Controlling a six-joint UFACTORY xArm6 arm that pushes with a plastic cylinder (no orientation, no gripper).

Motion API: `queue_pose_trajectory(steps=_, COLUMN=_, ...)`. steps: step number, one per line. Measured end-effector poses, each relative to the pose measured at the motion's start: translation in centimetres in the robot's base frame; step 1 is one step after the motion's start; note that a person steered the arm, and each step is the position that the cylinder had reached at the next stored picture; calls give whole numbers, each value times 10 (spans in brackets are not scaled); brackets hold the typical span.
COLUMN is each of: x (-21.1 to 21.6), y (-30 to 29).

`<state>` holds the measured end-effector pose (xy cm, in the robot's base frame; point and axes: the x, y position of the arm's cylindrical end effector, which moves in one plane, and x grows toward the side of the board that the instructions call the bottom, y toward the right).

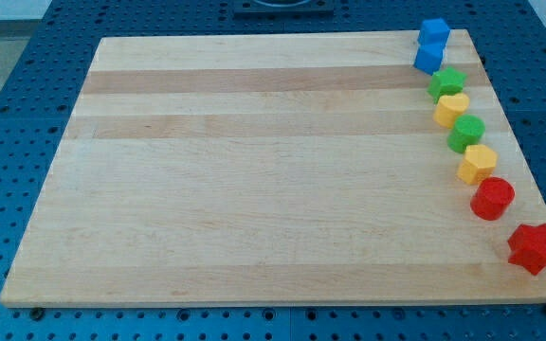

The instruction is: Push the red star slightly up

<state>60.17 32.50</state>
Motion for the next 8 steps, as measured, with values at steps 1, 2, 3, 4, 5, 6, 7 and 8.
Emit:
queue_pose_trajectory(steps=1, x=0, y=-40)
queue_pose_trajectory(steps=2, x=0, y=-49)
queue_pose_trajectory(steps=3, x=0, y=-54)
queue_pose_trajectory(steps=4, x=1, y=-48)
queue_pose_trajectory(steps=5, x=0, y=-38)
queue_pose_trajectory(steps=6, x=-3, y=-51)
queue_pose_trajectory(steps=7, x=-4, y=-68)
queue_pose_trajectory(steps=8, x=-4, y=-73)
